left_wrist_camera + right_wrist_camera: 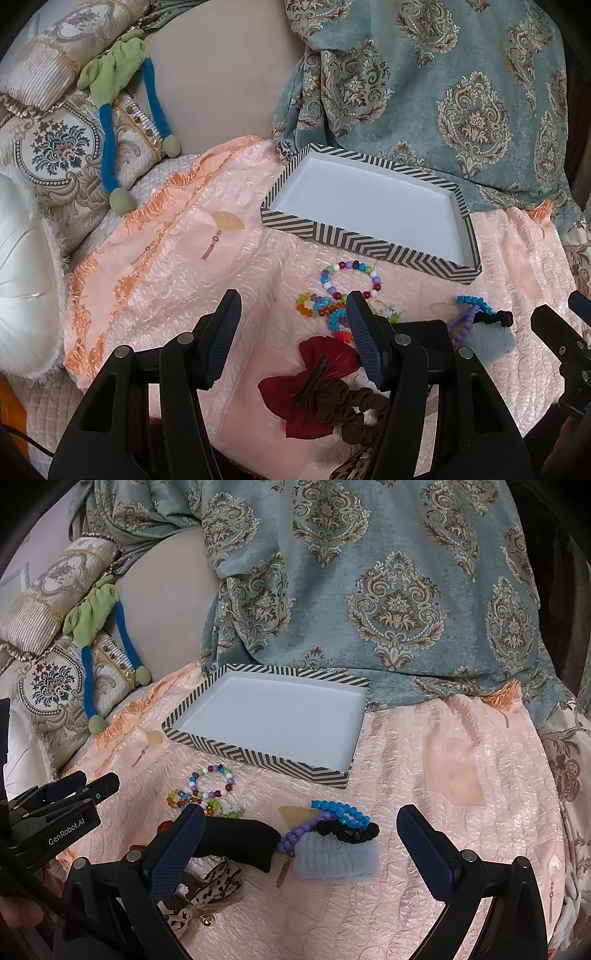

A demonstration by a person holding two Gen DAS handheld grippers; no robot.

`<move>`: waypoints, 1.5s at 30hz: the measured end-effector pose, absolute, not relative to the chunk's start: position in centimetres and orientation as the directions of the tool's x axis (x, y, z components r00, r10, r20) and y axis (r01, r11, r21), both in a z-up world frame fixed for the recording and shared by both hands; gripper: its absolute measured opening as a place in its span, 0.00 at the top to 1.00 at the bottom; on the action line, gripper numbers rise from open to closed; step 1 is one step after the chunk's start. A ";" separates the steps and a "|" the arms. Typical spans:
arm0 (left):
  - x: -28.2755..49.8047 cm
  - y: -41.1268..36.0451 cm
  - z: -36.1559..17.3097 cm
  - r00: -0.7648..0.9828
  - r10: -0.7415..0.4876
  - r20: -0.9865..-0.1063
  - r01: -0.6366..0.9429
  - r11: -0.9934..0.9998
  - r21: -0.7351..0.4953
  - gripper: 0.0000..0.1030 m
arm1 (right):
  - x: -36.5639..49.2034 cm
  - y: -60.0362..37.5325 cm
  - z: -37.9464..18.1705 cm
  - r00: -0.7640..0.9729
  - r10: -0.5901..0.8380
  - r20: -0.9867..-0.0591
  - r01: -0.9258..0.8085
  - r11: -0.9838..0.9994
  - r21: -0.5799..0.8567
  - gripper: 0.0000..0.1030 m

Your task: Organize jewelry

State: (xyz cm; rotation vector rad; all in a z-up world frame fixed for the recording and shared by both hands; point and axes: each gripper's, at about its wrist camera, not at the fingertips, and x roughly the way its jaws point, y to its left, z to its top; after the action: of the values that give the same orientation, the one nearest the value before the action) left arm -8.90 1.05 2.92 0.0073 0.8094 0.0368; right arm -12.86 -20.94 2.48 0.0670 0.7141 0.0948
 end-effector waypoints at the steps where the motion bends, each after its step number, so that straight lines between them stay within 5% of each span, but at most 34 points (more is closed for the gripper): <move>1: -8.9 1.1 2.9 0.689 0.036 -0.724 -0.031 0.999 0.020 0.43 | -12.8 -21.0 2.5 0.752 0.110 -0.650 -0.064 0.994 0.094 0.00; 33: -8.4 3.6 2.3 0.639 -0.021 -0.769 -0.024 0.999 -0.046 0.43 | -12.0 -22.9 2.5 0.740 0.123 -0.661 -0.059 0.991 0.119 0.00; 45: -7.7 3.5 -2.4 0.466 -0.134 -0.874 0.086 0.991 -0.106 0.43 | -9.9 -19.1 -0.7 0.601 0.319 -0.733 -0.330 0.934 0.136 0.09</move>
State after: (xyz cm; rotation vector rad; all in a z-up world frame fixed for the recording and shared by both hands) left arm -7.66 3.53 -2.40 -0.0496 1.0774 -0.1351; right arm -9.86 -19.11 -0.71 -0.0135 0.8468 0.3760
